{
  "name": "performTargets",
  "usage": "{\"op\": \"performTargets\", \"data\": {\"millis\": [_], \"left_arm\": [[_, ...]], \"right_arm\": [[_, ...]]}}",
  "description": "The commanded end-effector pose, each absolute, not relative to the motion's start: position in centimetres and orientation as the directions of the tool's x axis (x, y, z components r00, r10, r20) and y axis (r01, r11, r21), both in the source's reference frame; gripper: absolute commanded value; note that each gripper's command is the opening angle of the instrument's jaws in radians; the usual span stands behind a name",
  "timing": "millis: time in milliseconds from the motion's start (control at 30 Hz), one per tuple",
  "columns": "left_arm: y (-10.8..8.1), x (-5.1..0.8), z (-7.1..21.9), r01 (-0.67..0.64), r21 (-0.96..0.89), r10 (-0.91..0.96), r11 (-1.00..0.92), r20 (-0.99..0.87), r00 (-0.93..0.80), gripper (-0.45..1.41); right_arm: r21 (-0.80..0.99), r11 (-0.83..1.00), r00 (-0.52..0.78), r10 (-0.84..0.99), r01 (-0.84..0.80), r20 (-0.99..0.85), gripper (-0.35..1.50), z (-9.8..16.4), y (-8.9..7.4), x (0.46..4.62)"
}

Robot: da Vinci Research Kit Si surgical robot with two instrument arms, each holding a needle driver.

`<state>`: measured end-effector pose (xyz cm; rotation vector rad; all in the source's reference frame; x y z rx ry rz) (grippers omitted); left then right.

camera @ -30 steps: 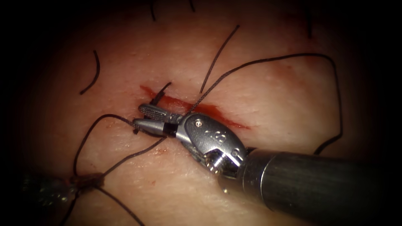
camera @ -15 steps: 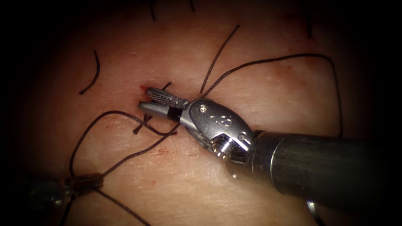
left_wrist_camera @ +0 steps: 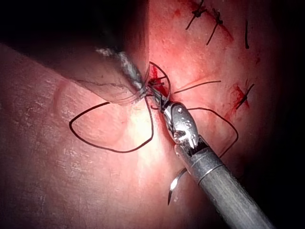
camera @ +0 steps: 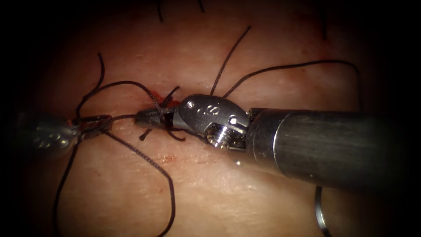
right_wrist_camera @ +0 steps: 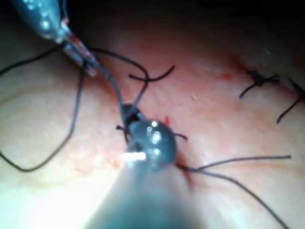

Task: Wound Closure
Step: Untangle the thread and adjust the positioning of the thread to clear the space

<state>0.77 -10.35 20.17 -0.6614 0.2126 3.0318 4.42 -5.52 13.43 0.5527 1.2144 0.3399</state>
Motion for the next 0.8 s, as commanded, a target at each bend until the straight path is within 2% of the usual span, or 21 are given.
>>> {"op": "performTargets", "data": {"millis": [33,333,800], "left_arm": [[-10.43,0.71,20.31,-0.043,0.113,-0.009,-0.993,-0.420,-0.908,-0.45],[-10.65,0.63,20.93,0.032,0.050,-0.051,-0.998,-0.431,-0.901,-0.45],[-10.65,0.37,21.00,0.018,0.028,-0.029,-0.999,-0.447,-0.894,-0.45]], "right_arm": [[0.572,0.818,0.299,0.534,0.050,-0.791,-0.05,13.44,-5.58,4.51],[0.577,0.816,0.174,0.564,0.034,-0.807,-0.06,13.37,-5.55,4.47],[0.625,0.781,0.057,0.624,-0.007,-0.779,-0.11,13.50,-5.73,4.48]]}}
